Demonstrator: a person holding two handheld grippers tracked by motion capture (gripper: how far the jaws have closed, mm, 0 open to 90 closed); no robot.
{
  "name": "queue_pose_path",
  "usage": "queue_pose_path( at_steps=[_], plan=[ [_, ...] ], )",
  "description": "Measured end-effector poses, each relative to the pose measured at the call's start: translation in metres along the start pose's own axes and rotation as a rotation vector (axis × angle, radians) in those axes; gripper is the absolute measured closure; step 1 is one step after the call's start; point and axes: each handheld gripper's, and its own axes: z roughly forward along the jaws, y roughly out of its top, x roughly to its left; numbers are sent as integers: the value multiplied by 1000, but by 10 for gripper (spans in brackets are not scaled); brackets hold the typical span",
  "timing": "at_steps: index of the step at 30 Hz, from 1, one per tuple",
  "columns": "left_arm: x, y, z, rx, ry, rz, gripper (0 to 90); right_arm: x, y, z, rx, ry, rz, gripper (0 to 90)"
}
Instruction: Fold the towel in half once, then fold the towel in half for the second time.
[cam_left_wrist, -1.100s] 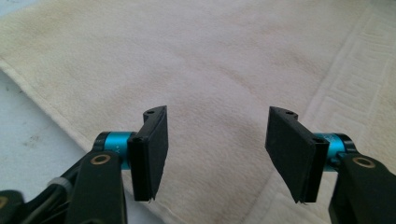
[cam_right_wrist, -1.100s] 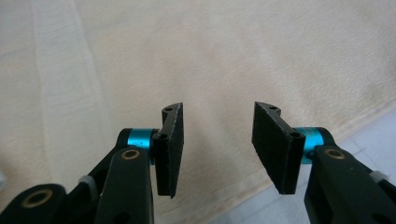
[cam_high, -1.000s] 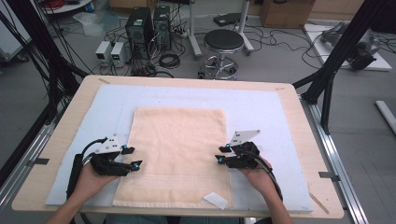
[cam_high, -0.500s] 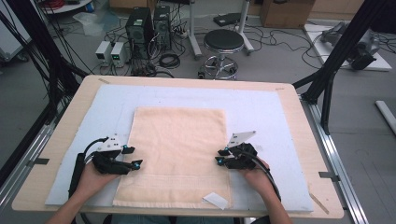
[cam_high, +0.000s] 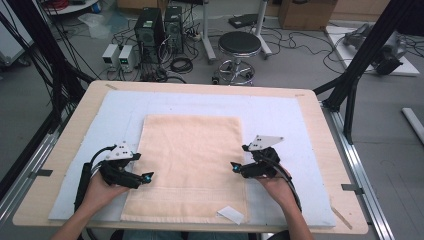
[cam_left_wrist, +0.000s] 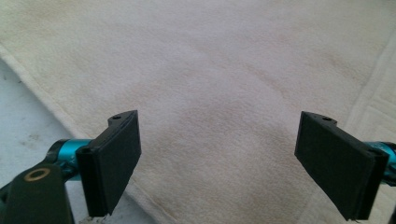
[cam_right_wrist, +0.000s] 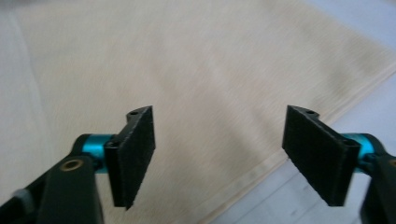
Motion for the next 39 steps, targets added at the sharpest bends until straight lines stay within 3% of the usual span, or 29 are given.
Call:
queue_pose_path(
  at_steps=[2, 7, 9, 11, 20, 25, 30, 33, 37, 39],
  plan=[
    [2, 3, -1, -17, 3, -12, 117, -3, 4, -4, -38, -7, -3, 234],
    [7, 10, -3, -39, 7, -26, 101, -7, 11, -6, -70, -22, 18, 216],
    [10, 14, -4, -51, 6, -31, 100, -9, 14, -5, -83, 8, 44, 217],
    [12, 17, -5, -68, 8, -40, 100, -10, 16, -5, -93, 9, 41, 216],
    [21, 29, -1, -53, 17, -49, 104, -17, 27, 0, -21, 15, 5, 216],
    [37, 47, 0, -62, 29, -53, 116, -29, 39, 4, 14, 7, -4, 216],
    [66, 68, 2, -76, 19, -105, 144, -50, 56, 12, 41, -21, -3, 215],
    [84, 78, 4, -68, 44, -129, 153, -60, 66, 18, 41, -33, -6, 215],
    [98, 89, 10, -63, 82, -131, 169, -72, 78, 27, 65, -48, -7, 216],
    [103, 88, 15, -97, 90, -144, 171, -78, 80, 32, 51, -70, -10, 215]
  ],
)
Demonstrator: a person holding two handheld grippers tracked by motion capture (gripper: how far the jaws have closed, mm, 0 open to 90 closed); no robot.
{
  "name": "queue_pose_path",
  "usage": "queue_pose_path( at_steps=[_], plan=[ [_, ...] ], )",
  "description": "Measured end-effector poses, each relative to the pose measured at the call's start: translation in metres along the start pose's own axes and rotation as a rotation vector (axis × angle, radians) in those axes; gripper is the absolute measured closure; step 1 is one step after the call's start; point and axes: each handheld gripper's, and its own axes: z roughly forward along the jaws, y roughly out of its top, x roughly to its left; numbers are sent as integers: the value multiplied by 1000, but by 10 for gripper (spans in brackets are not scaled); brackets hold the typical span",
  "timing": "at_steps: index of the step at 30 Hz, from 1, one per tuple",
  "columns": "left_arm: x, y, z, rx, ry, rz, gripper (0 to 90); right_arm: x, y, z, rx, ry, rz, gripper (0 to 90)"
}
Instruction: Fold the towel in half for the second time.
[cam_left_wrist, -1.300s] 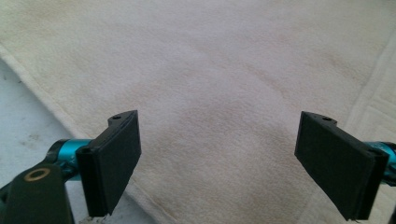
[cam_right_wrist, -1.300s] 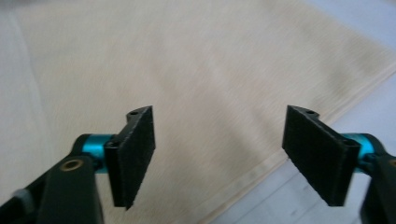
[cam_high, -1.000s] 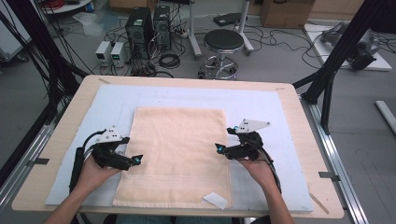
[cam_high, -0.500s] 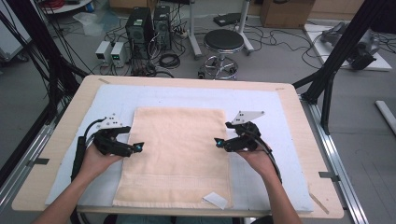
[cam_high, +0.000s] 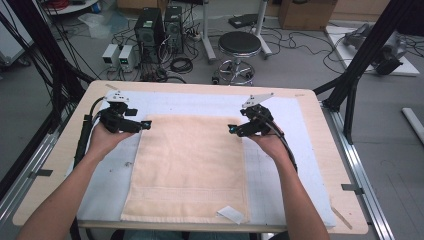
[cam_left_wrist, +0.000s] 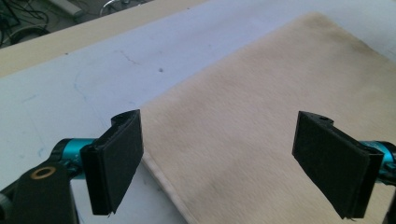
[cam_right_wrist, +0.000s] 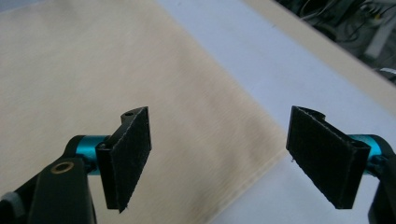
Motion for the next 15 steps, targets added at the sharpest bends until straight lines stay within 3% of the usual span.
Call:
queue_pose_path(
  at_steps=[4, 9, 13, 15],
  plan=[
    [13, -7, 17, -11, 19, -13, 188, -10, -4, 14, 23, -19, 16, 215],
    [31, -18, 35, -28, 90, -54, 193, -27, -18, 27, 58, -42, 80, 217],
    [40, -30, 48, 30, 60, -131, 213, -41, -31, 34, 96, -55, 135, 245],
    [41, -34, 54, 69, 48, -133, 217, -44, -36, 40, 126, -54, 160, 246]
  ],
)
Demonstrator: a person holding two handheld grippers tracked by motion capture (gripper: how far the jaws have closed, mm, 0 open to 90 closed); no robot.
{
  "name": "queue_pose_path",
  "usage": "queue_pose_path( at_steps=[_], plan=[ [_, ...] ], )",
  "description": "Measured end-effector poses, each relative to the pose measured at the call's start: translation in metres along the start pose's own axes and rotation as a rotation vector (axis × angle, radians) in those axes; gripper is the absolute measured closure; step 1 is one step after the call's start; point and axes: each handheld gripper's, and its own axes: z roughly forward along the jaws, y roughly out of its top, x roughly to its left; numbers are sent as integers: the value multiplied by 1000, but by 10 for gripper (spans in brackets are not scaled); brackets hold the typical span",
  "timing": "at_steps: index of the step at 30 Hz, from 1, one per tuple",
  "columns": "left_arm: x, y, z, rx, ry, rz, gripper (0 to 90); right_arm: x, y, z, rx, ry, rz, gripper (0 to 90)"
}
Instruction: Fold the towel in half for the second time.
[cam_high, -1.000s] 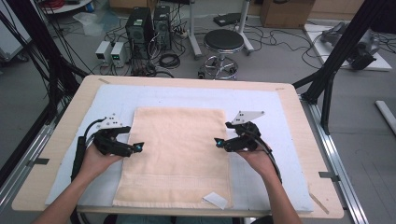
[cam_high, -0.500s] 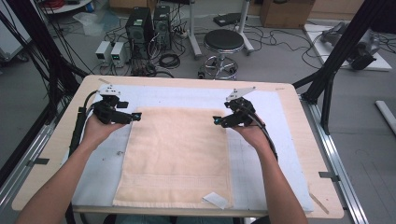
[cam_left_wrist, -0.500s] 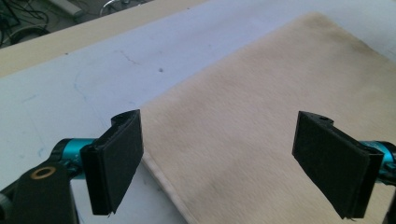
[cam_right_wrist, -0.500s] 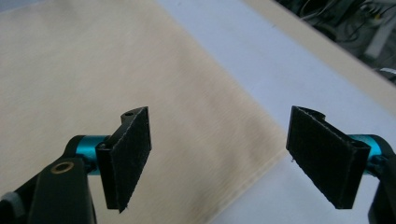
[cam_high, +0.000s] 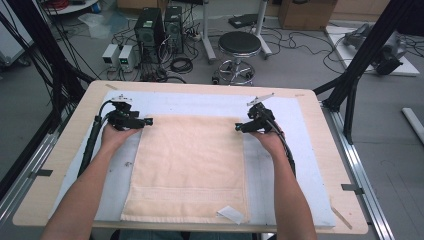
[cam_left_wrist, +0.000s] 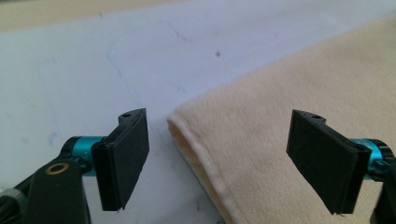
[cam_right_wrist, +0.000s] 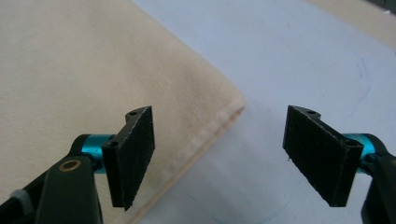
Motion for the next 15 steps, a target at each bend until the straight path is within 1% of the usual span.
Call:
queue_pose_path(
  at_steps=[1, 2, 4, 6, 7, 8, 9, 10, 11, 12, 15],
  plan=[
    [-1, -1, 3, 19, 3, -5, 224, -2, -2, 3, 3, 7, 12, 255],
    [0, -3, 5, 32, 3, -1, 234, -3, -3, 6, 5, 19, 25, 267],
    [-1, -6, 10, 55, 8, -24, 237, -3, -6, 13, 24, 17, 33, 272],
    [-3, -6, 11, 46, 23, -26, 237, -2, -8, 19, 41, 22, 37, 283],
    [-4, -6, 12, 50, 26, -18, 251, -2, -9, 21, 43, 24, 40, 285],
    [-6, -6, 12, 49, 22, -12, 269, -2, -10, 21, 25, 22, 51, 296],
    [-8, -5, 12, 54, 18, 6, 321, -3, -11, 21, 20, 22, 68, 311],
    [-10, -5, 13, 59, 22, 23, 364, -3, -12, 20, 16, 20, 67, 331],
    [-12, -5, 13, 64, 35, 33, 377, -3, -12, 20, 17, 27, 65, 359],
    [-13, -5, 13, 68, 44, 36, 389, -2, -11, 19, 18, 35, 61, 404],
    [-16, -4, 13, 71, 49, 23, 469, 2, -9, 20, 25, 47, 49, 490]
  ],
)
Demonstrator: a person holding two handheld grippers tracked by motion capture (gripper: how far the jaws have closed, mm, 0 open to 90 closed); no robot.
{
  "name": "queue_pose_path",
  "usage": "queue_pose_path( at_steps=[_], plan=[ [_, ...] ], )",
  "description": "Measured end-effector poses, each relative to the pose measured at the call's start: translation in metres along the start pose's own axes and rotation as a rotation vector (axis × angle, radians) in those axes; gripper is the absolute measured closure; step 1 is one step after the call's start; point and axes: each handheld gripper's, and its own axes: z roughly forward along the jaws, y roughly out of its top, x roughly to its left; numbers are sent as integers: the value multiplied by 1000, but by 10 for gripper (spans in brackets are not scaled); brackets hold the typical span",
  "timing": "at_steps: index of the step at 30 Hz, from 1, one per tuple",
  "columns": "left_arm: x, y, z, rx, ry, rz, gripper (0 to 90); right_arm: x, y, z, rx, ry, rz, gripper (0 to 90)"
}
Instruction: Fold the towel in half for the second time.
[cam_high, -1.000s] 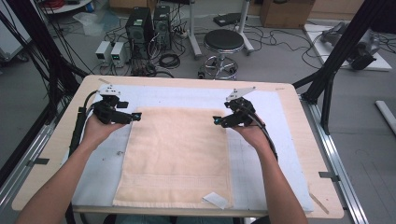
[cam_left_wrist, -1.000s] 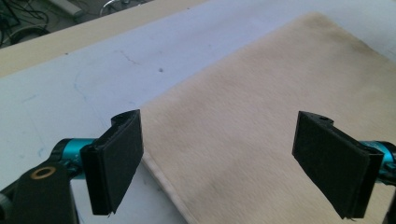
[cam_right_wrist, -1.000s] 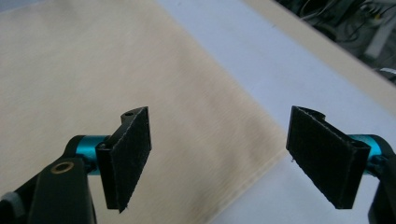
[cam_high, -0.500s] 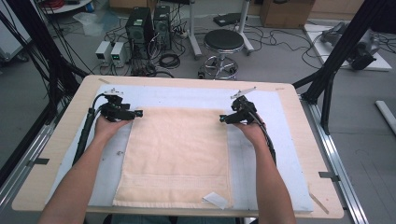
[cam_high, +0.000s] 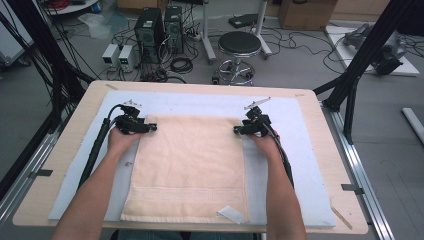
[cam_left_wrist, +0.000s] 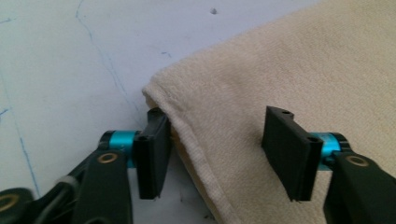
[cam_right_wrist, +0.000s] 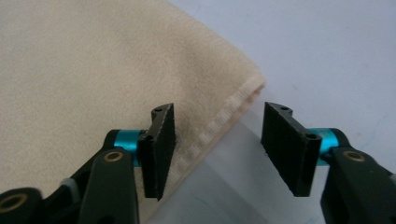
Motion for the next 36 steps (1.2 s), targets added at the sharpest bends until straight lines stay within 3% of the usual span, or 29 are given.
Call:
queue_pose_path(
  at_steps=[3, 6, 8, 10, 12, 17, 21, 23, 25, 28, 31, 33, 36],
  plan=[
    [-3, 0, 0, 10, -3, 7, 568, 3, 2, 0, 10, 38, -3, 618],
    [-4, 0, 0, 15, -53, -29, 725, 4, 3, 1, 18, 109, 17, 790],
    [-4, 0, 0, 17, -55, -52, 764, 6, 4, 2, 15, 121, 12, 819],
    [-4, 1, 0, 18, -61, -69, 796, 8, 7, 1, 16, 126, 3, 836],
    [-5, 3, -1, 10, -38, -56, 817, 9, 10, -2, 7, 120, -2, 842],
    [-7, 10, -6, -71, -21, -76, 828, -1, 12, -19, -60, 87, 19, 849],
    [-10, 23, -13, -138, -16, -60, 827, -5, 15, -31, -122, 58, 21, 849],
    [-11, 30, -18, -171, -1, -42, 827, -6, 21, -35, -119, 47, 27, 848],
    [-11, 37, -25, -202, 15, -28, 827, -5, 32, -43, -153, 35, 3, 848],
    [-7, 41, -35, -242, -2, -28, 827, -3, 46, -54, -175, 35, -11, 848],
    [-8, 39, -42, -235, -12, -1, 826, 0, 49, -61, -195, 52, -23, 847],
    [-10, 36, -47, -247, -25, 11, 826, 2, 47, -63, -176, 72, -28, 845],
    [-15, 31, -54, -245, -20, 60, 825, 7, 43, -68, -178, 91, -36, 845]
  ],
)
